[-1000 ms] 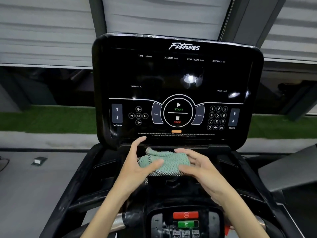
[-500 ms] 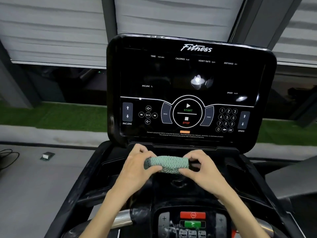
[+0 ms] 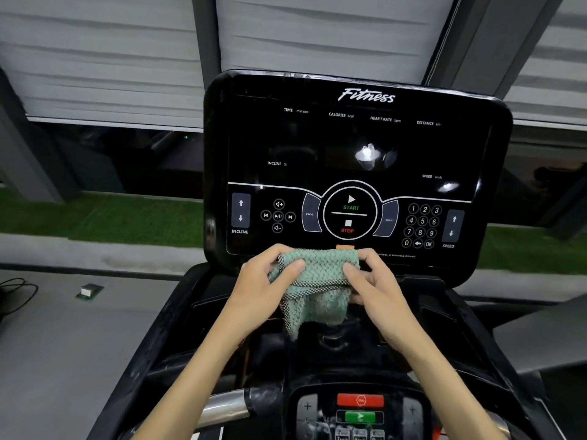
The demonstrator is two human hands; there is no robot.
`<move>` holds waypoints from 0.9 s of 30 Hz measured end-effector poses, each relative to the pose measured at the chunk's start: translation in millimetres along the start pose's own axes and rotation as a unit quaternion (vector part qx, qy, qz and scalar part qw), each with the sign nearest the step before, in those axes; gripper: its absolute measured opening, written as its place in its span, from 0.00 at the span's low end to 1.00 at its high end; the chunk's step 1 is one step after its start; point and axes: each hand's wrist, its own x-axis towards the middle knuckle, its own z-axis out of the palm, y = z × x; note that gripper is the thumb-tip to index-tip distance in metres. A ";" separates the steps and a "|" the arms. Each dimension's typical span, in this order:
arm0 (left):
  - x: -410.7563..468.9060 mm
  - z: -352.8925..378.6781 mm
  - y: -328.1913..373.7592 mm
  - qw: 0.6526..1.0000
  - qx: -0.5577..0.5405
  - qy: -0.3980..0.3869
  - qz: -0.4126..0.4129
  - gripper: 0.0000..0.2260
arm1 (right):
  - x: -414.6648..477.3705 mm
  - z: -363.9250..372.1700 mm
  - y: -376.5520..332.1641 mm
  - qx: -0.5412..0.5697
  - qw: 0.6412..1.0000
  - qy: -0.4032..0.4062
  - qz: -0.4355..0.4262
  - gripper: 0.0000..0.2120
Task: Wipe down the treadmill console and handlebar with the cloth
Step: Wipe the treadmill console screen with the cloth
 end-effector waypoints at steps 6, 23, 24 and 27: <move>8.0 -14.1 6.6 0.996 -0.023 -0.050 -0.065 0.20 | 5.8 -7.1 -9.2 0.057 0.998 -0.008 -0.026 0.06; 10.6 -16.7 12.7 0.997 -0.061 -0.026 0.027 0.17 | 14.0 -15.9 -26.3 -0.046 0.988 -0.007 -0.145 0.09; 11.4 -17.4 12.9 0.996 -0.076 -0.042 0.024 0.17 | 14.4 -16.6 -27.4 -0.051 0.988 -0.013 -0.142 0.07; 14.8 -21.4 17.3 0.996 -0.054 -0.057 0.052 0.15 | 17.2 -23.8 -28.5 -0.066 0.986 -0.022 -0.148 0.07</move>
